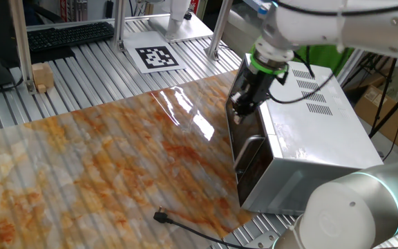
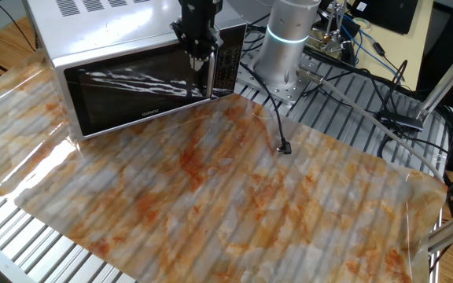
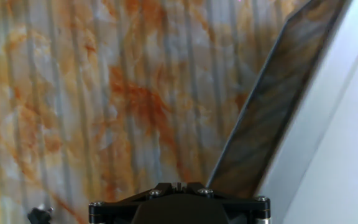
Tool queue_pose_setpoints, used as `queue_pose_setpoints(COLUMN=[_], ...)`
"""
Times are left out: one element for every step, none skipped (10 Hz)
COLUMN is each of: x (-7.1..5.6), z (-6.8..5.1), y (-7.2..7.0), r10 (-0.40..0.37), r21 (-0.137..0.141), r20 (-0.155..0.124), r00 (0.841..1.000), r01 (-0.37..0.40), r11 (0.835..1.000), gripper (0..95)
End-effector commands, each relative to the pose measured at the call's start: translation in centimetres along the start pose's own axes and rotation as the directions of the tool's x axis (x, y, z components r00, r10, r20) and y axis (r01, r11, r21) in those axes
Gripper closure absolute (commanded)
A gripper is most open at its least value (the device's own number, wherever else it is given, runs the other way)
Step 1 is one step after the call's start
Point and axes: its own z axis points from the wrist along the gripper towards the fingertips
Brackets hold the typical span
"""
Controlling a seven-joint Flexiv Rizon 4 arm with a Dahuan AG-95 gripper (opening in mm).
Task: Close the microwave door
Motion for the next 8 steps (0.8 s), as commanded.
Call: queue_pose_setpoints(x=[-0.7,-0.8,-1.4,-1.8,-2.0,-2.2,-2.4,-2.6], z=[0.9,1.2,1.8,2.2,2.5,2.9,3.1,3.5], y=[0.7,0.8,1.2,1.5,1.6,1.8,1.9,2.0], r10=[-0.02,-0.024,-0.028,-0.033,-0.045,-0.065,-0.068,-0.069], r21=[-0.005,-0.001,0.002,0.01,0.035,0.064,0.068,0.068], r20=[0.0,0.003,0.008,0.007,0.01,0.01,0.008,0.006], r00=[1.0,1.0,1.0,0.999,0.999,0.998,0.998,0.998], r01=[0.02,0.024,0.028,0.033,0.045,0.064,0.068,0.069], r11=[1.0,1.0,1.0,0.999,0.998,0.996,0.995,0.995], gripper=[95.0,95.0,95.0,95.0,95.0,95.0,95.0,95.0])
